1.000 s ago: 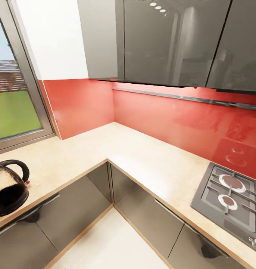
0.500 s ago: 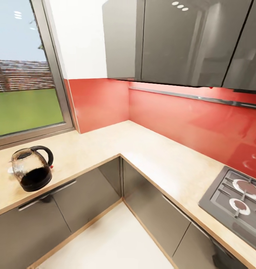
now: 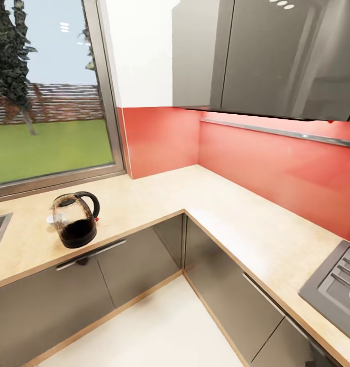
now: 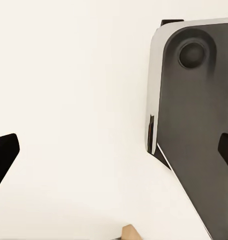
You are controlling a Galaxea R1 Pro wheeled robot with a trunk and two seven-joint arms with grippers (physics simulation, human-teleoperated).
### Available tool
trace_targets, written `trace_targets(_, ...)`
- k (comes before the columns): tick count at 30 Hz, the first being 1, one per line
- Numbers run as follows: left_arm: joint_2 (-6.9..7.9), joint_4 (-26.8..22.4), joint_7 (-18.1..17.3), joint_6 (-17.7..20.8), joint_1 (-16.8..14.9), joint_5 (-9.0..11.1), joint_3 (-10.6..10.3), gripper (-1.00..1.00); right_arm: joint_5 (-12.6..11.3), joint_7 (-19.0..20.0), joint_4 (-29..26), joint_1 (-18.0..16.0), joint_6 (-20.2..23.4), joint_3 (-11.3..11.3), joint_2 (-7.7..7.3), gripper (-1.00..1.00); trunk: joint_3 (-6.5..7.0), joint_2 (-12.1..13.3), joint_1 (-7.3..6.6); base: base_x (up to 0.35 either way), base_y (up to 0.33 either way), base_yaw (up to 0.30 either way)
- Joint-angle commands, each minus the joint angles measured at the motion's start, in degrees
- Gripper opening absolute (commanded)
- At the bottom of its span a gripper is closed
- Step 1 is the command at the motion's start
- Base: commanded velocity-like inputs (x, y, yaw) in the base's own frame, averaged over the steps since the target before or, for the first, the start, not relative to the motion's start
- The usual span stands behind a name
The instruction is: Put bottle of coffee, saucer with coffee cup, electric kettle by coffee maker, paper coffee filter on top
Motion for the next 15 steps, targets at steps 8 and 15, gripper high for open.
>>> trace_targets(8, 0.01, 0.2, 0.2, -0.4, -0.1, -0.6, 0.4, 1.00, -0.3, 0.2, 0.0, 0.0, 0.0, 0.3, -0.03, 1.00, -0.12, -0.1, 0.03, 0.000, 0.000, 0.277)
trace_targets(15, 0.01, 0.2, 0.2, -0.4, -0.1, -0.6, 0.4, 1.00, -0.3, 0.2, 0.0, 0.0, 0.0, 0.3, -0.03, 1.00, -0.12, -0.1, 0.03, 0.000, 0.000, 0.277)
